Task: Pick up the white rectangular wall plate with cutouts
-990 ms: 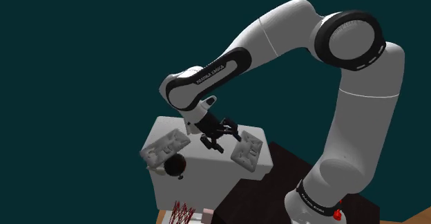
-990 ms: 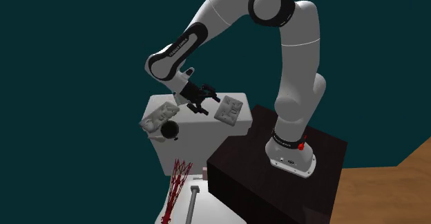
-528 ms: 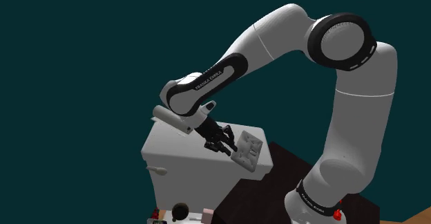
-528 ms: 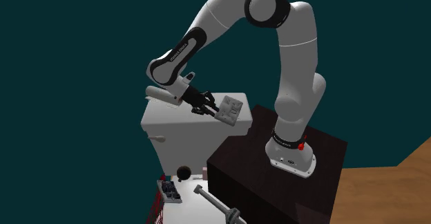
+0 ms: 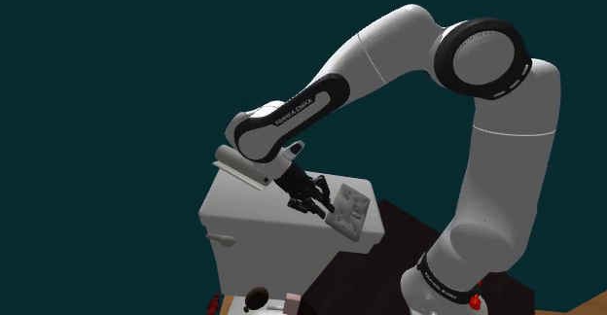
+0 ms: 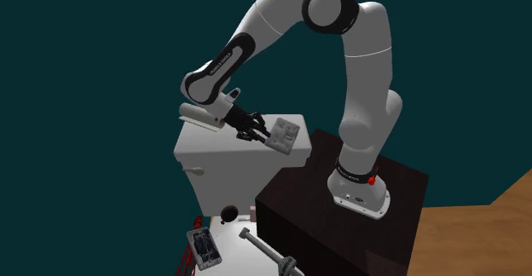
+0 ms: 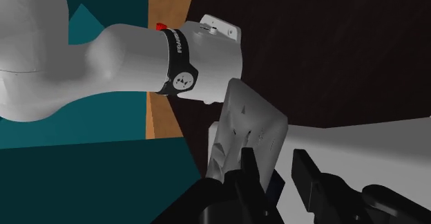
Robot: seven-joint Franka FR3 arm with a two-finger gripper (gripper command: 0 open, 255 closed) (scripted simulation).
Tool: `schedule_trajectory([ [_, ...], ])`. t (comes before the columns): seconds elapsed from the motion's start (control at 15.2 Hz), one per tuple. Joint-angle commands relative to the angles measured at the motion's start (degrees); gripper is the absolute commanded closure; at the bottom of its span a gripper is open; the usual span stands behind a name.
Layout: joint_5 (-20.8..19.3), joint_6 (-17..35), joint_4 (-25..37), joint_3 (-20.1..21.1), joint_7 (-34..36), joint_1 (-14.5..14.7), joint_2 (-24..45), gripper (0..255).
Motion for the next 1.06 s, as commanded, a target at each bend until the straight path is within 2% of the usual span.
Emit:
schedule_trajectory([
  [0.0, 0.33, -0.90, 0.05, 0.15, -0.23, -0.11, -0.88, 255],
  [0.99, 2.49, -9.46, 2.95, 1.04, -2.36, -0.86, -7.41, 255],
])
